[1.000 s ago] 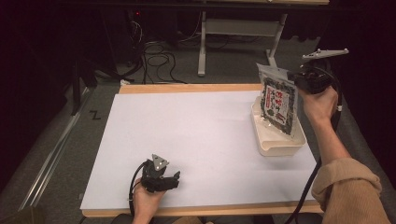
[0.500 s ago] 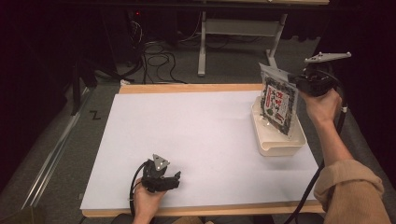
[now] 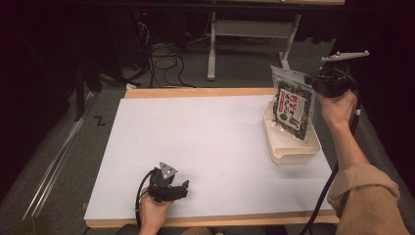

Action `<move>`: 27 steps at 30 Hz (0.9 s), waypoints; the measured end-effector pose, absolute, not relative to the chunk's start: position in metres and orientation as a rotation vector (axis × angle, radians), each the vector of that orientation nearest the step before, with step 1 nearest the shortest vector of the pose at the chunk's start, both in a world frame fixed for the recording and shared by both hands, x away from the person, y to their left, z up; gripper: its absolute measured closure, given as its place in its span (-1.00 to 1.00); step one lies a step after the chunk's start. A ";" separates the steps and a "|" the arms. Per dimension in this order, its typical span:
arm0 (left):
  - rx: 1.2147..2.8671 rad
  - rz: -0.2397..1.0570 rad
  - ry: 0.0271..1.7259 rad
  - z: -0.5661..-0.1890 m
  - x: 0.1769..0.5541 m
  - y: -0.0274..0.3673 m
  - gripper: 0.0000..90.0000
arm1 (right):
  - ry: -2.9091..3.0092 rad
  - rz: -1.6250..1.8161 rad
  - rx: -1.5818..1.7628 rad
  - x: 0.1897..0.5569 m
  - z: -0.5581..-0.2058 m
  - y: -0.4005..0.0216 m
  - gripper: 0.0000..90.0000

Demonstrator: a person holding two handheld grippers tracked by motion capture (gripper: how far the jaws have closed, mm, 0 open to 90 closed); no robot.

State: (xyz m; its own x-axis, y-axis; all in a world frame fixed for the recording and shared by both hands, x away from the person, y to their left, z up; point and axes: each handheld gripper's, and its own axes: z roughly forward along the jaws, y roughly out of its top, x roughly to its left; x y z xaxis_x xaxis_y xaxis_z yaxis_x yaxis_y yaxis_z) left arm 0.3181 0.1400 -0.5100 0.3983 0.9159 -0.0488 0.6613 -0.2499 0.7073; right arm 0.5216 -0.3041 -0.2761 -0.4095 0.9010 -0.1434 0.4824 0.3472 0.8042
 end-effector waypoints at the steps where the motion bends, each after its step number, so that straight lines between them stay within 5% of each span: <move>1: 2.006 0.496 1.345 -0.510 0.319 0.140 -0.48 | 2.018 0.922 1.197 0.523 -0.275 -0.304 1.00; 7: 2.011 0.502 1.344 -0.510 0.318 0.139 -0.48 | 1.974 0.988 1.105 0.514 -0.262 -0.302 1.00; 27: 2.023 0.502 1.363 -0.513 0.321 0.138 -0.48 | 2.160 0.913 1.296 0.503 -0.306 -0.360 0.97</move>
State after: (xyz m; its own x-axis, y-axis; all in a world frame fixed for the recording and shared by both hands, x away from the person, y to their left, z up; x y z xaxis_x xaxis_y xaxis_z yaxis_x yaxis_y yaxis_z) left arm 0.3206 0.1380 -0.5134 0.3891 0.9204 -0.0378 0.6762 -0.2575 0.6903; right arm 0.5027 -0.3597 -0.3057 -0.4521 0.8907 -0.0473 0.5869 0.3370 0.7362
